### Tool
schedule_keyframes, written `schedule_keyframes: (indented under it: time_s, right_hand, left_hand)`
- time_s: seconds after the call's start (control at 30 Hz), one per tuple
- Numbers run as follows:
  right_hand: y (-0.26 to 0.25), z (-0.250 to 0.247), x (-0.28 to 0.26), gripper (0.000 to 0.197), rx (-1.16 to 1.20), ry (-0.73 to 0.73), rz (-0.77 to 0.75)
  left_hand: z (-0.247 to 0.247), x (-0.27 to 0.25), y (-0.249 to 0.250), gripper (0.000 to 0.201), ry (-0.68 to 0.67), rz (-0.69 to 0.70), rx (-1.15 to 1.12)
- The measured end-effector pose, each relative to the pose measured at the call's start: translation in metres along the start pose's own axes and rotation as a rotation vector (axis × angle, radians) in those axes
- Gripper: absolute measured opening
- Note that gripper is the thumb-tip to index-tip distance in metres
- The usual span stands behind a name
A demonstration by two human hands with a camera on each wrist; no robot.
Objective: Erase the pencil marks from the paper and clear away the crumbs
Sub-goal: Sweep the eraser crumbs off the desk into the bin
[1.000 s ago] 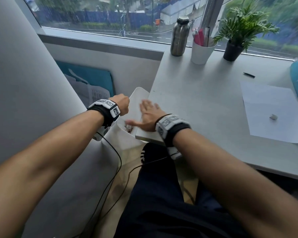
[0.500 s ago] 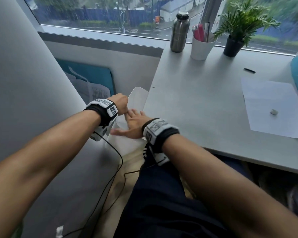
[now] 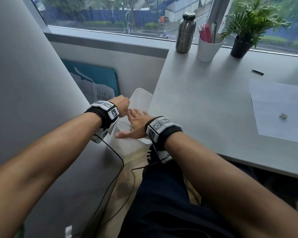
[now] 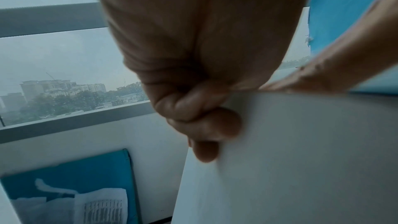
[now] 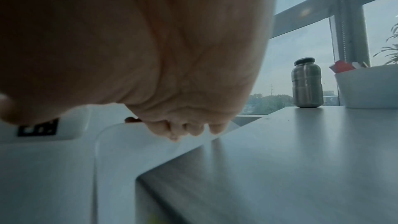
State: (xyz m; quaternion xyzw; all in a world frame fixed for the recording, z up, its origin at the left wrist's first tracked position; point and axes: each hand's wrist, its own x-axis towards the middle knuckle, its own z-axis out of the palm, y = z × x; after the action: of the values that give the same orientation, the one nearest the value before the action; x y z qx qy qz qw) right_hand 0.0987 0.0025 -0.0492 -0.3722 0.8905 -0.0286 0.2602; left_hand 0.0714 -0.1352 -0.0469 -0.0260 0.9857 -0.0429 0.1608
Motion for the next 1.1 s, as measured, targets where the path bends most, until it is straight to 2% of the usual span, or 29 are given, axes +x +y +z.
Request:
schedule_keyframes:
  time_s: [0.07,0.17,0.23,0.3,0.37,0.43,0.53,0.6,0.67,0.73,0.8,0.87,0.9,0.97,1.03,1.1]
  right_hand:
    - [0.021,-0.010,0.002,0.116,0.022,0.111,0.070]
    - [0.081,-0.023,-0.005,0.116,0.010,0.228,0.347]
    - [0.115,-0.035,-0.013,0.118,0.055,0.177,0.509]
    - [0.129,-0.039,-0.010,0.123,0.097,0.108,0.580]
    - [0.115,-0.036,0.002,0.132,0.066,0.061,0.550]
    - [0.082,-0.031,0.021,0.137,0.015,0.037,0.418]
    - [0.030,-0.031,0.039,0.128,-0.026,-0.034,0.187]
    - [0.023,-0.038,0.041,0.121,0.021,0.001,0.147]
    - [0.042,-0.049,0.041,0.116,0.070,0.131,0.224]
    - [0.077,-0.061,0.037,0.116,0.081,0.208,0.380]
    - [0.109,-0.066,0.032,0.119,0.132,0.171,0.545]
    - [0.118,-0.060,0.031,0.125,0.173,0.118,0.630]
    - [0.112,-0.054,0.033,0.128,0.151,0.106,0.608]
    - [0.085,-0.044,0.042,0.130,0.054,0.069,0.443]
    - [0.058,-0.040,0.049,0.123,0.005,-0.030,0.263]
    - [0.046,-0.044,0.052,0.115,0.020,-0.043,0.165]
  left_hand:
    - [0.004,0.003,-0.004,0.022,-0.007,-0.006,-0.013]
    - [0.008,0.006,-0.006,0.023,-0.030,-0.028,-0.015]
    - [0.008,0.010,-0.007,0.022,-0.031,-0.026,-0.019]
    - [0.008,0.014,-0.007,0.022,-0.030,-0.022,-0.011]
    - [0.006,0.018,-0.007,0.023,-0.029,-0.027,-0.009]
    - [0.003,0.024,-0.008,0.024,-0.027,-0.026,0.001]
    - [-0.005,0.032,-0.009,0.025,-0.027,-0.032,-0.007]
    - [-0.009,0.039,-0.011,0.022,-0.025,-0.019,-0.007]
    - [-0.011,0.045,-0.014,0.023,-0.019,-0.006,-0.018]
    - [-0.013,0.050,-0.014,0.023,-0.010,-0.011,-0.018]
    - [-0.016,0.053,-0.013,0.021,-0.001,-0.005,-0.015]
    - [-0.018,0.055,-0.011,0.021,-0.003,0.003,-0.011]
    - [-0.018,0.056,-0.010,0.021,-0.005,0.007,-0.005]
    - [-0.019,0.059,-0.011,0.022,-0.008,0.010,0.010]
    - [-0.019,0.060,-0.011,0.022,-0.009,0.015,0.013]
    - [-0.020,0.061,-0.010,0.023,-0.010,0.013,0.032]
